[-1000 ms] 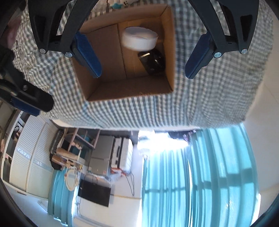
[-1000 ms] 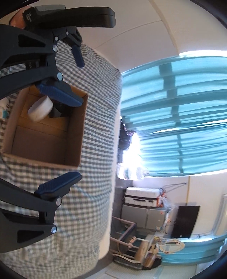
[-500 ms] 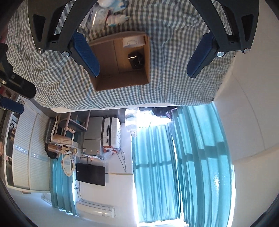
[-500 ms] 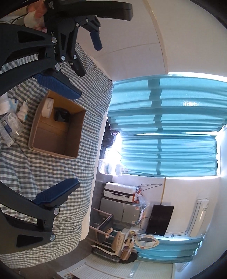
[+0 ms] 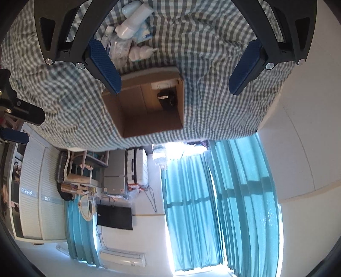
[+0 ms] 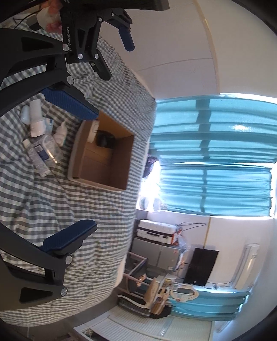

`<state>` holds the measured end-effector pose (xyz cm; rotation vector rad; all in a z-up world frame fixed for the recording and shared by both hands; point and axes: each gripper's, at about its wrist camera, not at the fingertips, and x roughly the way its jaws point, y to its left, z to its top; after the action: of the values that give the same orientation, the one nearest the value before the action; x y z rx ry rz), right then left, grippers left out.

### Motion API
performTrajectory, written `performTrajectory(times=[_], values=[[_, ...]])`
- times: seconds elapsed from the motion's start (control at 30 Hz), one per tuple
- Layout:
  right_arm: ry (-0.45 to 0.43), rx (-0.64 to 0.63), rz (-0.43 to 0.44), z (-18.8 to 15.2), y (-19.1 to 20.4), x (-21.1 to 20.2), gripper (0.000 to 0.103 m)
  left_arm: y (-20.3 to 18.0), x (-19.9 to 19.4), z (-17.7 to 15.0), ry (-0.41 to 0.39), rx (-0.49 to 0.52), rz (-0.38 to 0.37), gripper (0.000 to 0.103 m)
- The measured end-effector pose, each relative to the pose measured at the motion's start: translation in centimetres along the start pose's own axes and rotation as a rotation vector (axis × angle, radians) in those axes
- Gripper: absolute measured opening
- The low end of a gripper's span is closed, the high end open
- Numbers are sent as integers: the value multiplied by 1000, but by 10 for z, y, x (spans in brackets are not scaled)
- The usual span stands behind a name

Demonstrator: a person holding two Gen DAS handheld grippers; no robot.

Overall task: Organize objects
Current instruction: 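Withdraw both tools from the box back toward the remaining items, then grasp the white bottle with the left gripper while the right gripper grasps the toothpaste tube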

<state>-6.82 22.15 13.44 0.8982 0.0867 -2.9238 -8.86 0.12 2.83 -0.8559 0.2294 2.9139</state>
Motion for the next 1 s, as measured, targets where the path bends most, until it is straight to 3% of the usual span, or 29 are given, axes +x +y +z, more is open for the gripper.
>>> performTrajectory(times=[0.2, 0.47, 0.8, 0.9, 1.0], values=[[134, 22, -13, -42, -6, 55, 95, -13, 39, -54, 96, -2, 9, 103], [275, 33, -20, -91, -7, 121, 95, -32, 87, -117, 238, 1, -60, 103], [381, 102, 6, -120, -16, 159, 95, -61, 119, -155, 375, 94, -166, 103], [397, 103, 3, -125, -16, 163, 95, -72, 127, -159, 409, 134, -189, 97], [413, 84, -1, -128, -10, 167, 95, -77, 133, -161, 438, 136, -251, 73]])
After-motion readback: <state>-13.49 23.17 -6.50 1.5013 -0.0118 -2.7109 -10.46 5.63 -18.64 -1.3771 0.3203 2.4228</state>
